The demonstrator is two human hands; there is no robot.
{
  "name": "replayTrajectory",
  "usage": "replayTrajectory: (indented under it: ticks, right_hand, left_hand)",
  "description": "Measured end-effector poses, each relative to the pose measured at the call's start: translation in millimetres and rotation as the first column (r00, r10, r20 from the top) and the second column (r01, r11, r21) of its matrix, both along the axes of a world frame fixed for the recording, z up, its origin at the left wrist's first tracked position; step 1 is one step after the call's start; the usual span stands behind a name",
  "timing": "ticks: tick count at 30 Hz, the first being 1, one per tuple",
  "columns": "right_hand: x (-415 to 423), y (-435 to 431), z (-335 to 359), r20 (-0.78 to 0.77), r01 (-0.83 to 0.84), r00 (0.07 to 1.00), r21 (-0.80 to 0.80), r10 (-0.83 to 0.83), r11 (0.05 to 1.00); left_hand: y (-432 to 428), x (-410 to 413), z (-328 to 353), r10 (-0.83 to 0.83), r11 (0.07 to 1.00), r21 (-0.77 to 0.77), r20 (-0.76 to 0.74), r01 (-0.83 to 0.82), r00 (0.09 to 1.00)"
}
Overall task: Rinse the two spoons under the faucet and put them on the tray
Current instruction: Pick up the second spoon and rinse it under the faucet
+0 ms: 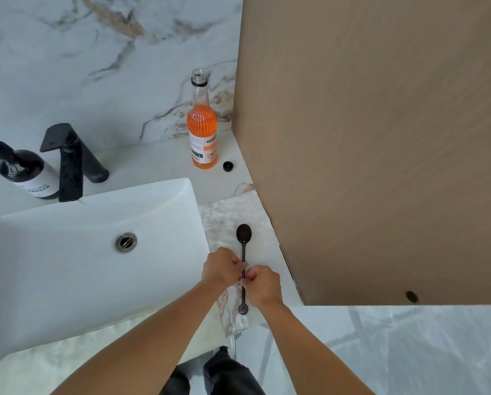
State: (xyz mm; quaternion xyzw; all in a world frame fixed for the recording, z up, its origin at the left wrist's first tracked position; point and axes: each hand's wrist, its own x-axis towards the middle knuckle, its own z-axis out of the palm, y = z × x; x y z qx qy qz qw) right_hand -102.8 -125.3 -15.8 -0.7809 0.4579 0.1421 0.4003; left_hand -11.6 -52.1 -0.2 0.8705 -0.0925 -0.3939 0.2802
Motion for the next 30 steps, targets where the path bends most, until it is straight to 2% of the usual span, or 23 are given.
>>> replayTrajectory:
  ticks: [8,15,22,30]
  right_hand:
    - [5.1,-2.7,1.1,0.012,0.057,0.998,0.121,-0.059,0.991]
    - [12.6,-4.0,10.9,0.023,0.069,0.997,0.191,-0.075,0.979]
    - [61.6,43.1,23.2,0.053,-0.052,0.998,0.160,0.044,0.986]
    - [120.4,109.8,31.8,0.052,-0.161,0.987,0.226,0.153,0.961]
  left_hand:
    - [-3.2,-3.4,-6.4,0.058,0.998,0.017,-0.031,-0.057,0.998]
    - [12.4,12.5,-1.0,0.177,0.971,-0.119,-0.218,-0.206,0.960]
    - [66.2,47.3,12.8,0.311,0.921,-0.165,-0.238,-0.354,0.920]
    - [147.0,94.7,17.9,0.451,0.847,-0.183,-0.247,-0.499,0.858]
